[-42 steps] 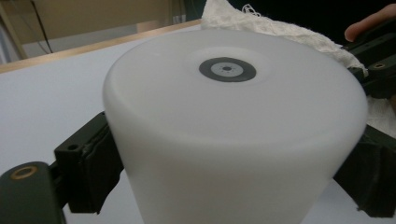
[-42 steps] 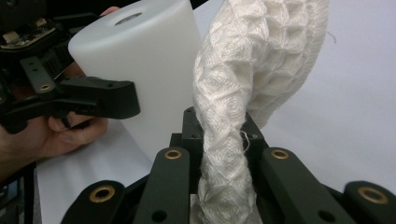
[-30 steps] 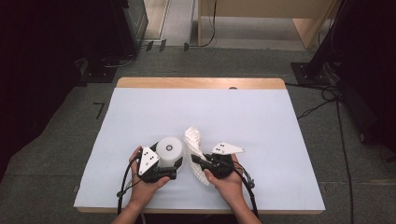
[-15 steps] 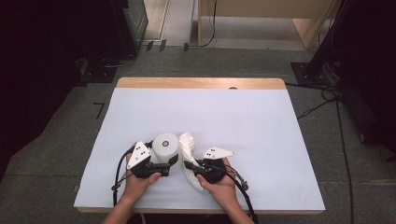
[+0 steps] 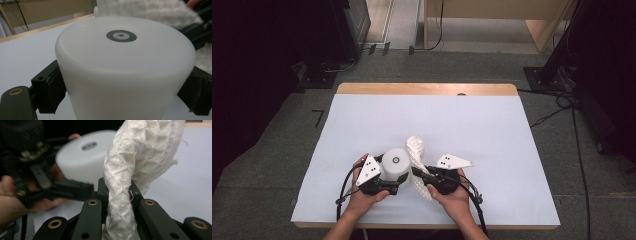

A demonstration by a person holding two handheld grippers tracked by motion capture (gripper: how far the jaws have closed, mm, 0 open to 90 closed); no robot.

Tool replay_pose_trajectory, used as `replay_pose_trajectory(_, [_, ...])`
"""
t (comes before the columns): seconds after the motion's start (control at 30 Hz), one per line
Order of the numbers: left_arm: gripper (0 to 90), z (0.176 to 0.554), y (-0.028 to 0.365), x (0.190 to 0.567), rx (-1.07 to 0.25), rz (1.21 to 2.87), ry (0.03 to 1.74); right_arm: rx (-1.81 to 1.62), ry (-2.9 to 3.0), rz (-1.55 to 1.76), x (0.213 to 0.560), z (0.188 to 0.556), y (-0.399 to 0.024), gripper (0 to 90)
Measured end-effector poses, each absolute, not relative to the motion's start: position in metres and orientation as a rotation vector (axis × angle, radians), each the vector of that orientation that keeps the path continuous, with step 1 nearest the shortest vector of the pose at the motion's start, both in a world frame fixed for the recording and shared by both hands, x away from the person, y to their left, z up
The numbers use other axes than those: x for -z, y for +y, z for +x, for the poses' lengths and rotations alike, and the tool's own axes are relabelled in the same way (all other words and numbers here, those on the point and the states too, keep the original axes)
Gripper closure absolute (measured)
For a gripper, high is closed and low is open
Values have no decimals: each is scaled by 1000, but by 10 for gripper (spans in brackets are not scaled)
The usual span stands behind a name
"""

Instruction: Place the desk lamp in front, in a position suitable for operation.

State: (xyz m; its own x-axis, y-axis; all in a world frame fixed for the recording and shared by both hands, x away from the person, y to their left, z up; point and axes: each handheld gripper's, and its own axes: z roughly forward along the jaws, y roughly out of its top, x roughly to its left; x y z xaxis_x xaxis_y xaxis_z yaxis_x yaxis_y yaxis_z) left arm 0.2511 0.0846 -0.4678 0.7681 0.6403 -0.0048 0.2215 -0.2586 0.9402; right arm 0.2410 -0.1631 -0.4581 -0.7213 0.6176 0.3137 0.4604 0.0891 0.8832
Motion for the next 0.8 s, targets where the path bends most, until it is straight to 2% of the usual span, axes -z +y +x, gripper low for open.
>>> replay_pose_trajectory(0.2, [90,249,94,451,-447,1743,651,-1647,2266,1151,472,244,-156,793])
replay_pose_trajectory(0.6, [91,254,89,459,-411,1764,648,-1740,2186,1104,452,242,-167,793])
replay_pose_trajectory(0.8, [90,258,97,456,-412,1734,656,-1660,2266,1115,466,245,-160,792])
